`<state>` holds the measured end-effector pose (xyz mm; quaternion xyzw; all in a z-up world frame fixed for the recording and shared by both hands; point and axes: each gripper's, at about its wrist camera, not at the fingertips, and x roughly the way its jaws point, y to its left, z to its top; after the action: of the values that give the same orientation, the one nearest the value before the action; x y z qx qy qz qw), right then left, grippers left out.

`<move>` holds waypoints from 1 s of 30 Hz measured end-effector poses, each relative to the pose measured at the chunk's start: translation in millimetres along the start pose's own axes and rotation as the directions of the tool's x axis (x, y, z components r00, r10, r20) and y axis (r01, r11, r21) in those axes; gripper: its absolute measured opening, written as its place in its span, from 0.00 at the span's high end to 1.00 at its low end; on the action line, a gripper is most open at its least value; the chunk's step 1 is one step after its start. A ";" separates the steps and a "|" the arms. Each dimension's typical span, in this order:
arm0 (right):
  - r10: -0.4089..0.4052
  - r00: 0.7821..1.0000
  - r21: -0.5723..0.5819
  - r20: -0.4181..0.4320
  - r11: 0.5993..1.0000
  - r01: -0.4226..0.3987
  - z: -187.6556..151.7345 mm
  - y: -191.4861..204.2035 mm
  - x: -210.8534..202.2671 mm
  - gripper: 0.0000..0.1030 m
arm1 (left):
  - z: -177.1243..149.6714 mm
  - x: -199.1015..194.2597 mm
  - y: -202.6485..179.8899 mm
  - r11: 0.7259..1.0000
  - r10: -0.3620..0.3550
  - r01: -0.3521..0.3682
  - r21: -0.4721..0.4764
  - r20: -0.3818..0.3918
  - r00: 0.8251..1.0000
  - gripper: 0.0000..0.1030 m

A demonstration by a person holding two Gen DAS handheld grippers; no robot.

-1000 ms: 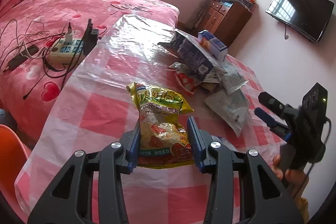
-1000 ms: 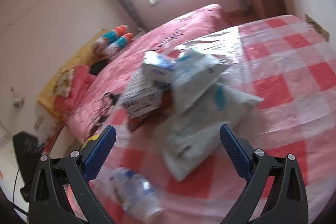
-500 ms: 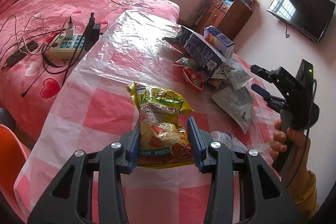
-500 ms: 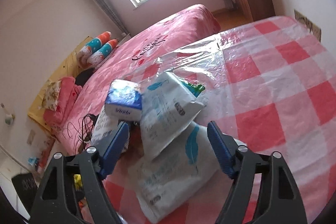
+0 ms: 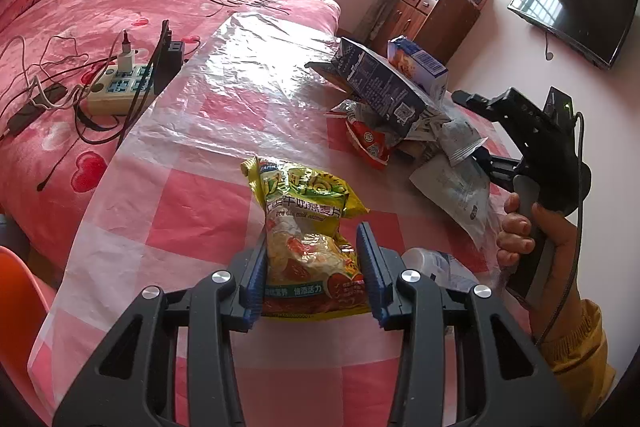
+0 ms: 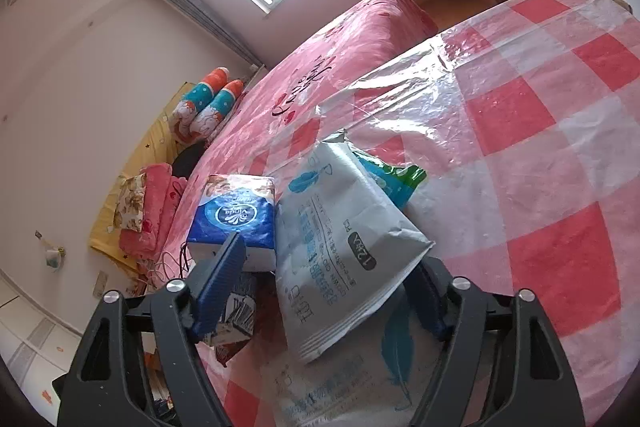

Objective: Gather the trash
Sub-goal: 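Grasp the white pouch with the right tool while the left tool holds the snack bag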

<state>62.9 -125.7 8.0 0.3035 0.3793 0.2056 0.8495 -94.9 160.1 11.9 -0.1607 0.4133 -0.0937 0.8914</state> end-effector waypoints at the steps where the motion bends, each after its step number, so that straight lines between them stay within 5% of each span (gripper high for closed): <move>1: -0.004 1.000 0.004 -0.004 1.000 0.004 -0.6 -0.1 1.1 0.49 | 0.0 0.1 0.5 1.000 0.000 0.000 -0.001 0.000 1.000 0.58; 3: -0.017 1.000 0.016 -0.011 1.000 0.017 -1.1 -2.1 2.0 0.62 | -0.6 0.0 1.5 1.000 0.000 0.000 -0.004 0.001 1.000 0.58; 11: -0.016 0.999 -0.011 0.045 1.000 0.017 -11.8 5.2 -17.7 0.78 | -4.2 -6.6 4.9 1.000 -0.011 0.011 -0.011 0.011 1.000 0.58; 30: -0.111 0.967 -0.170 0.229 0.974 0.152 -66.5 47.0 -120.7 0.85 | -20.9 -26.5 -3.5 0.998 -0.061 0.060 0.024 0.023 0.998 0.58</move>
<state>-69.6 -137.4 67.3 0.2173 0.2825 0.1488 0.9224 -128.1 160.3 19.3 -0.1638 0.3964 -0.1236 0.8948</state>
